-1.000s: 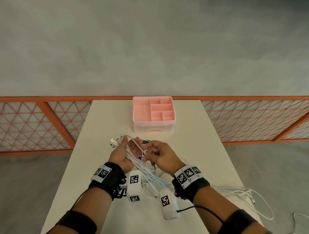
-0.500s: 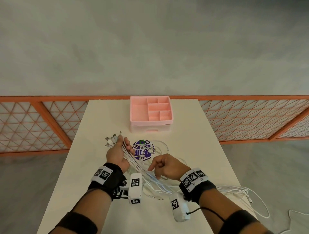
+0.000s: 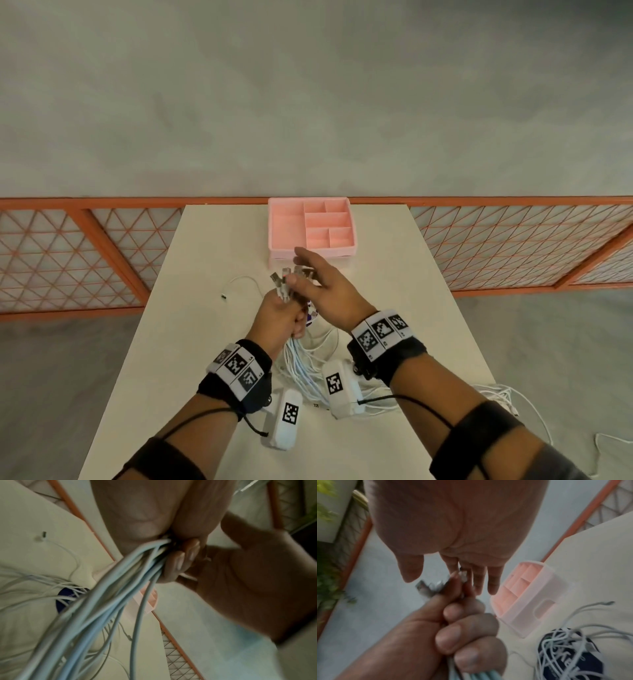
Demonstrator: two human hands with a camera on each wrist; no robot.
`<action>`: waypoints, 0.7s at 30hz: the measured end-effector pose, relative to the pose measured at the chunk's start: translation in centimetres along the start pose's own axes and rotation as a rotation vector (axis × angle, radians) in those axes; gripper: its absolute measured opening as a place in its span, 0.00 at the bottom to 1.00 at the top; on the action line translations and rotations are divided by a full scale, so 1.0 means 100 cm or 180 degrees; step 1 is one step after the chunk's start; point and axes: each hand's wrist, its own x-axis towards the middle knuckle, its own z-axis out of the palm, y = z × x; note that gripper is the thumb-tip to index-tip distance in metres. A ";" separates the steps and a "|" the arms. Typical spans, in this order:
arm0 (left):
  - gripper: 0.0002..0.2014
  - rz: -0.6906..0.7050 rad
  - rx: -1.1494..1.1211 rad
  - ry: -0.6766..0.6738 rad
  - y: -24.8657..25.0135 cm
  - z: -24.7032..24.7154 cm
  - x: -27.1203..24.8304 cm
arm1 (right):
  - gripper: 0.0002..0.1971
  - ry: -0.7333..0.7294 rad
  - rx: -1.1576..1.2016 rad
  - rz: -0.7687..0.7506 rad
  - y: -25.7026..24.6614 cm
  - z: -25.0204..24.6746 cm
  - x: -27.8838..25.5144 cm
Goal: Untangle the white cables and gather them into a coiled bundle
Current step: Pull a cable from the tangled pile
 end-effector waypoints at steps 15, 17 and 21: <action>0.19 0.0124 0.0748 -0.0169 0.009 -0.002 0.000 | 0.27 0.0162 -0.1130 -0.0804 -0.013 0.017 -0.001; 0.15 -0.0014 0.0634 -0.0150 0.011 -0.003 0.001 | 0.24 0.0167 -0.1247 -0.0814 -0.012 0.019 -0.002; 0.18 -0.0185 0.0712 -0.0152 0.013 -0.003 -0.001 | 0.18 0.0151 -0.1313 -0.0922 -0.008 0.016 -0.003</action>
